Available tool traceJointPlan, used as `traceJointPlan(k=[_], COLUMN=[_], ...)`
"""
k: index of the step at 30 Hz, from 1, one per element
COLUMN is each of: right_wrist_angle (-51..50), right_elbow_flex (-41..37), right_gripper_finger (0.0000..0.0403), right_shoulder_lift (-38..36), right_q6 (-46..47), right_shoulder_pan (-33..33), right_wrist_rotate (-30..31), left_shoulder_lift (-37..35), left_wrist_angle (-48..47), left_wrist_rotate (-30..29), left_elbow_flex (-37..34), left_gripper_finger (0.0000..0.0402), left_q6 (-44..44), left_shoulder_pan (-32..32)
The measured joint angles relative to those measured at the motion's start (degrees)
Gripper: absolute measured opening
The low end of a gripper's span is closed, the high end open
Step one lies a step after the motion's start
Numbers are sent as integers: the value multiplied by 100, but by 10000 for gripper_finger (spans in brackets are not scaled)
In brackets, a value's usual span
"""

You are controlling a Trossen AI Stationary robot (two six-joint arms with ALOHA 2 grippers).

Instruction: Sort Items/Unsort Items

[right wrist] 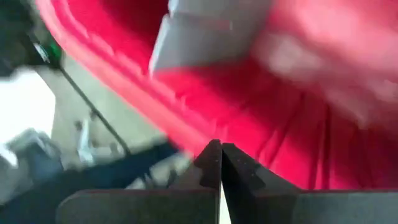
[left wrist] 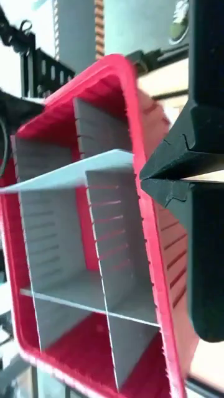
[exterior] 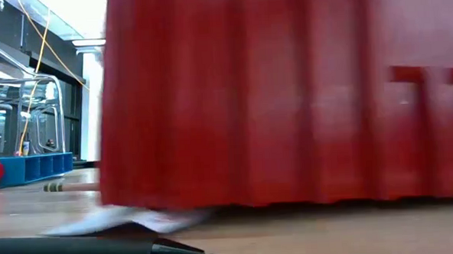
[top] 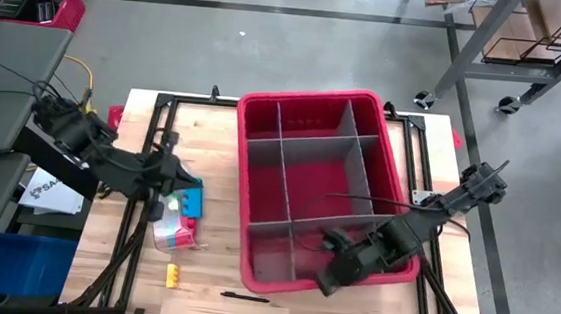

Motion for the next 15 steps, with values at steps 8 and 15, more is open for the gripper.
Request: traceJointPlan(k=[8, 15], right_wrist_angle=[410, -3301], right_elbow_flex=[461, 1595], right_gripper_finger=[0, 0], right_shoulder_lift=[-56, -36], right_q6=[-1636, -864], right_shoulder_pan=[-541, -34], right_wrist_rotate=[1569, 1155], left_shoulder_lift=[-316, -286], left_wrist_angle=[-72, 290], left_wrist_rotate=[-581, -616], left_elbow_flex=[3, -189], left_gripper_finger=[0, 0], left_q6=[55, 175], left_shoulder_pan=[-13, -15])
